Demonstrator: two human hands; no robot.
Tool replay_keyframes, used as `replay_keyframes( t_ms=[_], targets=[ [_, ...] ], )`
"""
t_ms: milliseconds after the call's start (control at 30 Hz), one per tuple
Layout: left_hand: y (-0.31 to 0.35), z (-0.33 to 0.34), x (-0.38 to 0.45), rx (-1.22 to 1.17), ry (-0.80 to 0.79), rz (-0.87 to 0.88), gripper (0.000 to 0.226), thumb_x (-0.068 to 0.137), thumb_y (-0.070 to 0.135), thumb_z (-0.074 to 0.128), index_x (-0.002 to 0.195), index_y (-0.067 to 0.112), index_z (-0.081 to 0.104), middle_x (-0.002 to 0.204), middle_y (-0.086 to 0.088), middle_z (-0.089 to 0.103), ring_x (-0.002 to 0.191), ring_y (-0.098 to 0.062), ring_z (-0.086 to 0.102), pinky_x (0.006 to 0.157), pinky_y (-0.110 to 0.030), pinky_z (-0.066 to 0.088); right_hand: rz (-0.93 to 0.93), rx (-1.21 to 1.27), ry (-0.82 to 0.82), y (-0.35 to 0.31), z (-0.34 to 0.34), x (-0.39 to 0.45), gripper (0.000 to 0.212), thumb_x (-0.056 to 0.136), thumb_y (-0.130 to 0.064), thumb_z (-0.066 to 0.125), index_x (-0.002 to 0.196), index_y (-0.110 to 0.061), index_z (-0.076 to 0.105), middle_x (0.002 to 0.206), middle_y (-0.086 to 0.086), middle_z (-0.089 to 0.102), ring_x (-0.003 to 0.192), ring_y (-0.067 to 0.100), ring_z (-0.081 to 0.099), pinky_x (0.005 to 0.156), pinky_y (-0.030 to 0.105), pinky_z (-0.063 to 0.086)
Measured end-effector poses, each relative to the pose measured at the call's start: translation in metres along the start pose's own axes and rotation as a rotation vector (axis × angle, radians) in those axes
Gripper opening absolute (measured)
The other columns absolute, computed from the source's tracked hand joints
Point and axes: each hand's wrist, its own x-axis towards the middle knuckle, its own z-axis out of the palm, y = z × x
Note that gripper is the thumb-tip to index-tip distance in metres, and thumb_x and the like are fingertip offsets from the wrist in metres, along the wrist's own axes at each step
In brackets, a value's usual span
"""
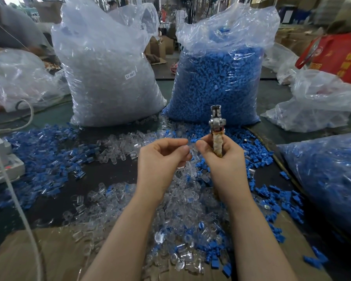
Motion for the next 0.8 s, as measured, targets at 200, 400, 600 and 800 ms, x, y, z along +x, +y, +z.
replay_keyframes(
  t_ms=[200, 400, 600, 800],
  targets=[
    [0.0004, 0.001, -0.0026, 0.165, -0.039, 0.116, 0.028, 0.073, 0.007, 0.084, 0.091, 0.027, 0.077, 0.079, 0.004, 0.076, 0.075, -0.011, 0.072, 0.068, -0.019, 0.055, 0.035, 0.026, 0.037, 0.0, -0.0019, 0.0008, 0.009, 0.092, -0.014, 0.069, 0.083, -0.016, 0.067, 0.069, -0.009, 0.067, 0.068, 0.0, 0.061, 0.063, 0.011, 0.048],
    [-0.0028, -0.0032, -0.0043, 0.306, 0.002, 0.268, 0.021, 0.077, 0.017, 0.082, 0.093, 0.03, 0.076, 0.079, 0.013, 0.075, 0.075, -0.006, 0.072, 0.073, -0.027, 0.06, 0.066, 0.026, 0.02, -0.0006, -0.0019, 0.0001, 0.009, 0.091, -0.017, 0.07, 0.083, -0.019, 0.067, 0.076, -0.002, 0.07, 0.073, 0.006, 0.065, 0.069, 0.015, 0.053],
    [-0.0038, -0.0015, -0.0035, 0.247, 0.063, 0.297, 0.004, 0.084, 0.022, 0.076, 0.083, 0.025, 0.075, 0.075, 0.008, 0.074, 0.07, -0.01, 0.073, 0.067, -0.028, 0.06, 0.066, 0.06, 0.01, -0.0016, -0.002, 0.0001, 0.01, 0.092, -0.016, 0.068, 0.083, -0.022, 0.067, 0.08, -0.003, 0.074, 0.081, 0.011, 0.071, 0.074, 0.017, 0.054],
    [0.0001, 0.0013, 0.0001, -0.103, 0.118, 0.041, 0.002, 0.084, 0.008, 0.074, 0.086, 0.009, 0.074, 0.075, -0.006, 0.075, 0.068, -0.015, 0.073, 0.059, -0.017, 0.053, 0.009, 0.012, 0.003, 0.001, 0.0024, 0.0009, 0.014, 0.092, -0.011, 0.067, 0.083, -0.022, 0.066, 0.082, 0.002, 0.073, 0.08, 0.019, 0.069, 0.073, 0.021, 0.056]
  ],
)
